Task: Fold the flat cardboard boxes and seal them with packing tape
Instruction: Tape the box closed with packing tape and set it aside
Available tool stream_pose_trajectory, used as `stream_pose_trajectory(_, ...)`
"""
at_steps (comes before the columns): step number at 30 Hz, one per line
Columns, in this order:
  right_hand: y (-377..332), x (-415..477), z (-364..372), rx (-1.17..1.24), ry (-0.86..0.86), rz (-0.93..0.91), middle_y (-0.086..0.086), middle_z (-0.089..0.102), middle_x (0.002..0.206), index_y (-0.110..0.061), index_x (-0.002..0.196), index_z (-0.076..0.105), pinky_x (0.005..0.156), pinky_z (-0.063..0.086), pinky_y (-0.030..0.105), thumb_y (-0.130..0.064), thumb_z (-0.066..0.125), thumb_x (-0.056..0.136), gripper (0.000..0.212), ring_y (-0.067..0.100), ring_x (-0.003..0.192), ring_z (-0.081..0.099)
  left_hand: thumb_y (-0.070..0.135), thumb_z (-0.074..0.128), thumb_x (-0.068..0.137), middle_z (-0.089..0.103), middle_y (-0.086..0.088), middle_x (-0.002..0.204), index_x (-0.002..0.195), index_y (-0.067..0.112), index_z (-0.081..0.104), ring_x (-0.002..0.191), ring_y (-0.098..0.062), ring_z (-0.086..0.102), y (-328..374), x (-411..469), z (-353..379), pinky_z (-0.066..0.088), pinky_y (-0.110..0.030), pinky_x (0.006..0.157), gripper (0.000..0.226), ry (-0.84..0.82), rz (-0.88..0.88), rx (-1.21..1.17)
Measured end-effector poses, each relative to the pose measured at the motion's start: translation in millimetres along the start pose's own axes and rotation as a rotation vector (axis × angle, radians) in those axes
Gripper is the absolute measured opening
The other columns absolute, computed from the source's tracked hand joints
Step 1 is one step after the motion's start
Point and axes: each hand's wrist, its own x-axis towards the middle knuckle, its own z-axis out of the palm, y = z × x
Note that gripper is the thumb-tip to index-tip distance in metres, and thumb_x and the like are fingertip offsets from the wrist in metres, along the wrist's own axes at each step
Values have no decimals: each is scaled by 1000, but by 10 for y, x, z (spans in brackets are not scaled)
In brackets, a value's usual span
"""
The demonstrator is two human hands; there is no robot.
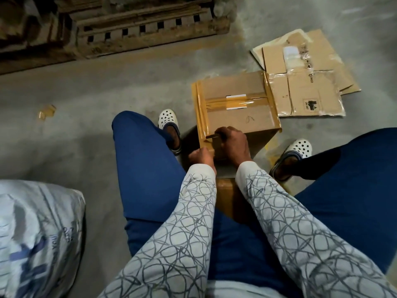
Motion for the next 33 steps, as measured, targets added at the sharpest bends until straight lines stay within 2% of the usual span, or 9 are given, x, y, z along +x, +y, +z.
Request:
stream_pose_trajectory(2,14,51,8,-28,-21,-56,14,70,103,-13,115,71,76,56,40,-10,68,87,28,33,90,66,2,55,89,65,-5,74,88,6,68,67,-25,62,0,-17,2,46,-28,57,14,-1,-4,8)
stream_pose_trajectory(6,49,144,26,-72,-38,-102,13,71,103,-14,113,73,76,57,43,-12,70,86,26,33,90,67,3,54,88,73,-19,98,100,-1,73,92,-36,72,-23,17,22,48,-31,63,23,13,0,29)
stream_pose_trajectory(9,63,170,54,-80,-13,-121,12,70,102,-12,110,72,73,58,42,-7,72,84,27,33,88,67,4,55,89,73,-17,96,100,0,72,78,-29,69,-39,53,46,51,-32,65,20,10,0,40)
stream_pose_trajectory(14,71,125,146,-147,-30,-186,19,69,101,-6,113,71,70,56,45,-10,65,90,24,39,89,64,4,57,90,62,0,70,101,-1,72,58,-12,57,-46,48,45,48,-27,56,20,0,-15,18)
stream_pose_trajectory(19,112,103,154,-317,-163,-221,22,67,108,-2,119,66,79,53,45,-14,53,97,28,40,101,62,1,55,87,58,-1,66,96,-4,71,55,-15,54,-30,-20,26,42,-25,51,18,-1,-22,43)
stream_pose_trajectory(23,161,-20,184,-364,-207,-162,23,64,120,-6,134,58,84,50,45,-12,46,101,36,42,109,61,2,60,83,70,-13,92,103,-5,69,85,-31,68,-30,-6,4,52,-35,67,22,-4,-37,43)
stream_pose_trajectory(27,230,-32,159,-406,-234,-66,19,62,124,-7,133,58,85,51,44,-11,51,98,35,37,116,58,7,59,88,65,-18,118,118,-2,60,111,-36,63,-24,4,9,52,-43,93,31,22,-61,59)
stream_pose_trajectory(30,224,-82,106,-358,-139,-14,19,61,121,-5,126,58,77,53,45,-9,57,93,33,38,113,57,7,58,91,61,-21,127,124,-3,55,117,-36,60,-24,-13,23,48,-42,96,35,24,-58,63)
stream_pose_trajectory(33,180,-148,73,-222,12,-8,16,63,114,-9,122,61,69,52,41,-9,71,81,42,36,103,60,6,57,92,63,-16,120,125,-3,57,111,-32,62,-39,-42,27,48,-36,91,34,-3,-58,52)
